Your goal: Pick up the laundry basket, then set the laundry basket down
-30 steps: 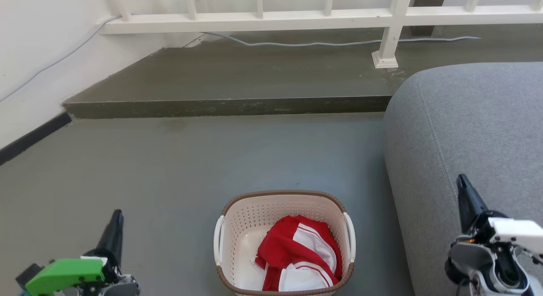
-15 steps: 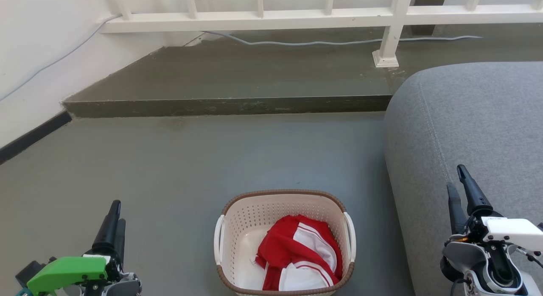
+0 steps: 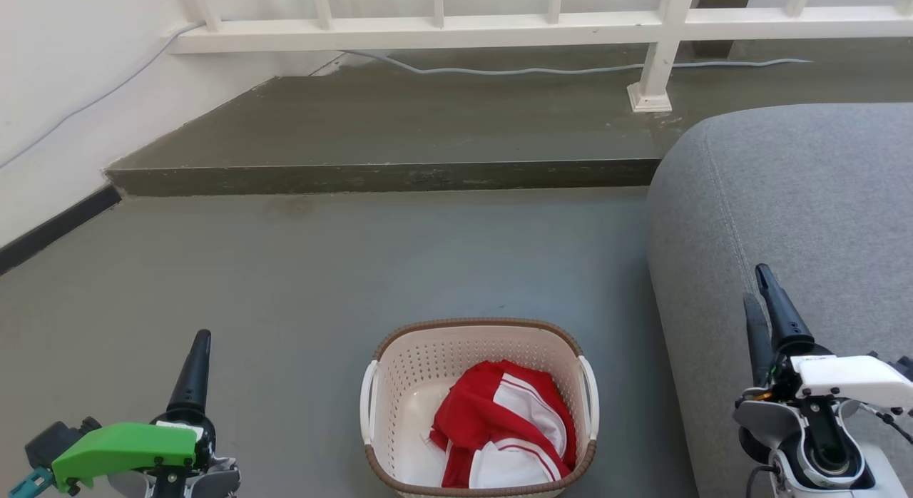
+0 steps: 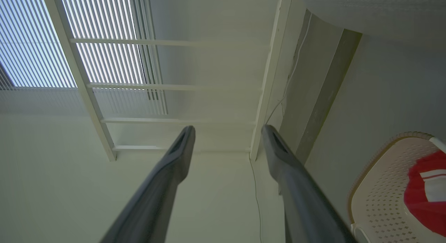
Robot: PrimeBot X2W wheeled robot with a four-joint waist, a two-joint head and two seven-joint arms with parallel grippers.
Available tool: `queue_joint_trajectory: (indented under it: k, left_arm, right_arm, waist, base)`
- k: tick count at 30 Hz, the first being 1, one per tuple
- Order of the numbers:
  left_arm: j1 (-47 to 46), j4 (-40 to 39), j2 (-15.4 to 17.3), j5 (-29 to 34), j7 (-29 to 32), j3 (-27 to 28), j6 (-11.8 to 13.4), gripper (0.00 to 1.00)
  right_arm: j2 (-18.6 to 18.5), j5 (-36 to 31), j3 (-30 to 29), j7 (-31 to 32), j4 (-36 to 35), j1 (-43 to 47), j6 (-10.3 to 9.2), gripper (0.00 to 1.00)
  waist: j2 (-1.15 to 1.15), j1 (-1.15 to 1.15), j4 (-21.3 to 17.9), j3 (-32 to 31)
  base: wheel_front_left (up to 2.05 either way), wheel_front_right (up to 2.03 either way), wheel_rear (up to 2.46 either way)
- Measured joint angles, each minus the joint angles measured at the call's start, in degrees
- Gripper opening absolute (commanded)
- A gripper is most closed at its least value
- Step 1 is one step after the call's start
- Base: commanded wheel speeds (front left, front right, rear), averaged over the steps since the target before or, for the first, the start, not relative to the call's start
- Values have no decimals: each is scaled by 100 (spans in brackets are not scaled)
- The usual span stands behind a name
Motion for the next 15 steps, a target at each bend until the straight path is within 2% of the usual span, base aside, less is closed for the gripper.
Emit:
queue_joint_trajectory:
  k: [15]
  left_arm:
    - [-13,-70,177,1200,-301,-264,-1,100]
  right_arm:
    - [-223,-754,521,-344,-186,-43,2,100]
  waist:
    - [0,0,6,12]
  base:
    - [0,0,0]
